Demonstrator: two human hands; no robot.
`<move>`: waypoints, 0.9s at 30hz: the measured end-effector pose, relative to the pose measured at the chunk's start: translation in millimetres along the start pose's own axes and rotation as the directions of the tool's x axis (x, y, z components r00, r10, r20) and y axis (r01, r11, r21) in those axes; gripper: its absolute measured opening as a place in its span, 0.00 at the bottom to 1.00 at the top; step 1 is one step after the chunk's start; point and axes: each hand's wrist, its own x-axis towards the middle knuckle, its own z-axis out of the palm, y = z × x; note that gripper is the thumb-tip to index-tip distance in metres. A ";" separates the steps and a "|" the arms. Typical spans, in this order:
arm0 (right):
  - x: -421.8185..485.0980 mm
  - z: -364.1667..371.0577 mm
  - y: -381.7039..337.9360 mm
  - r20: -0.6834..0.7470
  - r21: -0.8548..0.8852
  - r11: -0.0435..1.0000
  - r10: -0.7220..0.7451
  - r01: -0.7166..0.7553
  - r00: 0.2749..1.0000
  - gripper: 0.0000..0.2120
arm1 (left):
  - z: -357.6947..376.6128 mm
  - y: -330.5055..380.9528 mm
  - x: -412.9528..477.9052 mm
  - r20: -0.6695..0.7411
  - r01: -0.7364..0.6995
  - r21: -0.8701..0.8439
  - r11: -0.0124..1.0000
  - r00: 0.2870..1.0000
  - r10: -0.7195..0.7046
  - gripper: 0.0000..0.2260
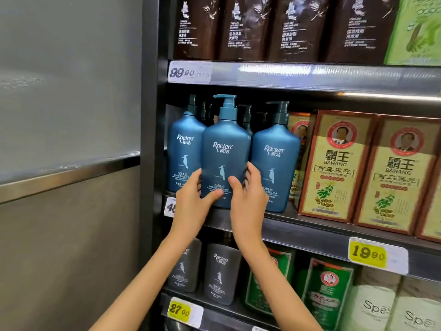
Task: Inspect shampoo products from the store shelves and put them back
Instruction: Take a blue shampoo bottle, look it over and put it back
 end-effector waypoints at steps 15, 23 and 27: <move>-27.4 -19.7 9.6 0.158 -0.383 0.921 -0.016 0.076 0.987 0.25 | 18.6 0.8 -3.1 -0.227 0.006 0.174 0.985 0.973 0.034 0.20; -23.4 -25.5 8.4 0.210 -0.404 0.914 0.042 0.047 0.977 0.24 | 15.5 -0.5 -7.5 -0.239 -0.014 0.180 0.984 0.969 0.058 0.20; -17.1 -26.0 4.9 0.233 -0.422 0.907 0.104 0.004 0.967 0.23 | 17.5 -0.8 -6.5 -0.238 -0.032 0.217 0.976 0.968 0.085 0.19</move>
